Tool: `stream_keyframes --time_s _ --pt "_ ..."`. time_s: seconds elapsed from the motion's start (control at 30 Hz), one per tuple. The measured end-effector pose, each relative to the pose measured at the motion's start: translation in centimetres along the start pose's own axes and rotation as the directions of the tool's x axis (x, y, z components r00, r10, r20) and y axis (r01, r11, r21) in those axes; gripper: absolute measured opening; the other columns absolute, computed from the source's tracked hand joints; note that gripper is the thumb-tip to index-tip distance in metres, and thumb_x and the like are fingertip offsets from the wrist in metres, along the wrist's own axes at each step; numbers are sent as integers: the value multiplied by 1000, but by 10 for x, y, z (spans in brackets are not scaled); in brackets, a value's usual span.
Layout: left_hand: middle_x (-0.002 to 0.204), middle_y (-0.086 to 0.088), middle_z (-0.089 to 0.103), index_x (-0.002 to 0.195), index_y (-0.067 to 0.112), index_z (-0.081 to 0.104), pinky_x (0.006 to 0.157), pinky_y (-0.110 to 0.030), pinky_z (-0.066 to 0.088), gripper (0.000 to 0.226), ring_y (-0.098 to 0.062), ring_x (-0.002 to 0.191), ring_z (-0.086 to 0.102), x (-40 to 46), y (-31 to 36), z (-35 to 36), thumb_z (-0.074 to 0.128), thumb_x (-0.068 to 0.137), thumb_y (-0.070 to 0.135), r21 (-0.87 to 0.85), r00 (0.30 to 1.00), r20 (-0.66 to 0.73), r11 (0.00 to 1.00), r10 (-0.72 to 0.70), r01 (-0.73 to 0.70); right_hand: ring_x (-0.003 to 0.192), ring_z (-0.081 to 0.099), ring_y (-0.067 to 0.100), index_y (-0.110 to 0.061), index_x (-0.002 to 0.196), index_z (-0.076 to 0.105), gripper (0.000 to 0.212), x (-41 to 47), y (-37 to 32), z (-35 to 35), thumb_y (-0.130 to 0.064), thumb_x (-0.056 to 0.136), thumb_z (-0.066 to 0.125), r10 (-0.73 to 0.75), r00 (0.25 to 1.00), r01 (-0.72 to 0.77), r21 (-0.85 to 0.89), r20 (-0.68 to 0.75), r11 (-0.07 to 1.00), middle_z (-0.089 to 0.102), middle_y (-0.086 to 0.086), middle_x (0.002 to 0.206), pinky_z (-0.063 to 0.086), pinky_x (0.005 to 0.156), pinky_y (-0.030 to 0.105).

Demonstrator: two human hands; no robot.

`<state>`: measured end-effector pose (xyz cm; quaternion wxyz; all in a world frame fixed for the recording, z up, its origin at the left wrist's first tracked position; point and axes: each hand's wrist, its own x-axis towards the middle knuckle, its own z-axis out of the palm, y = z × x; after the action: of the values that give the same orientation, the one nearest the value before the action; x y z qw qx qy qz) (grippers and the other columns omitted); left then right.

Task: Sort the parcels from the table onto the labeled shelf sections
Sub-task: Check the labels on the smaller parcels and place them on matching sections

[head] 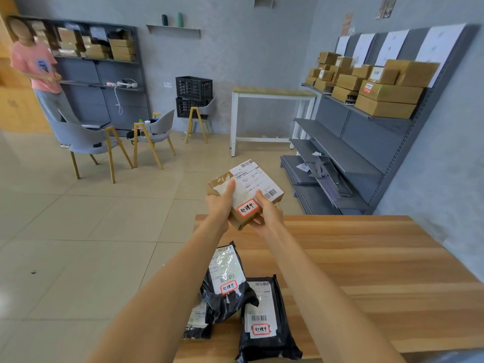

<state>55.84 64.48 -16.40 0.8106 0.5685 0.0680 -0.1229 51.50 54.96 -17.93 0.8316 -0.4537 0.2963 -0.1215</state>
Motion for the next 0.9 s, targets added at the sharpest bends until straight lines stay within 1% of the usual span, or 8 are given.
stream_keyframes --time_s 0.07,0.17,0.4,0.5,0.6,0.7,0.77,0.9 --pt "103 -5 69 113 13 58 49 -21 54 26 -14 76 68 0 1 -1 62 93 29 14 1000 16 1000 14 -14 91 67 27 -14 103 59 18 -3 -2 -2 -18 88 70 -2 1000 2 1 28 1000 69 13 104 57 66 40" --pt "96 -4 69 111 13 59 45 -20 53 25 -14 73 67 0 7 -5 62 93 30 50 1000 25 999 10 -11 90 68 28 -15 104 59 18 -5 -6 -9 -19 89 68 1 996 4 -57 88 998 70 12 103 57 71 41" --pt "95 -10 72 113 8 58 49 -28 57 34 -22 73 72 12 32 -31 70 88 29 111 998 57 994 9 -16 103 65 22 -12 137 42 67 7 -29 -30 -54 88 60 -150 985 169 -504 79 847 64 5 121 55 81 39" --pt "83 -6 69 93 14 57 42 -23 53 17 -13 51 69 12 44 -37 68 89 26 150 998 69 989 -3 -7 123 51 23 -16 144 37 68 6 -48 -35 -55 91 54 -313 940 307 -739 136 600 49 3 140 43 98 35" --pt "86 -8 72 105 9 59 46 -24 56 32 -15 54 69 15 54 -39 72 86 31 256 996 86 967 -27 5 132 43 24 -14 146 34 64 7 -63 -38 -48 95 52 -417 862 416 -873 289 254 44 8 146 38 101 37" --pt "84 -8 72 110 5 62 46 -22 55 41 -15 53 69 14 62 -36 72 85 35 345 993 112 939 -47 6 137 36 25 -12 146 34 61 5 -77 -38 -43 96 52 -438 789 394 -901 432 -181 40 6 148 37 104 42" --pt "81 -7 72 109 4 63 44 -20 52 42 -13 50 68 12 65 -32 71 85 37 387 989 138 922 -61 3 133 38 25 -11 141 40 54 6 -82 -41 -38 96 53 -450 741 335 -856 498 -395 45 6 143 38 103 38" --pt "71 -4 72 105 6 63 40 -18 49 38 -11 46 66 7 70 -23 69 86 38 441 984 163 898 -77 -3 122 45 24 -11 129 48 44 8 -87 -47 -33 91 56 -492 683 258 -809 540 -529 52 5 130 38 99 33"
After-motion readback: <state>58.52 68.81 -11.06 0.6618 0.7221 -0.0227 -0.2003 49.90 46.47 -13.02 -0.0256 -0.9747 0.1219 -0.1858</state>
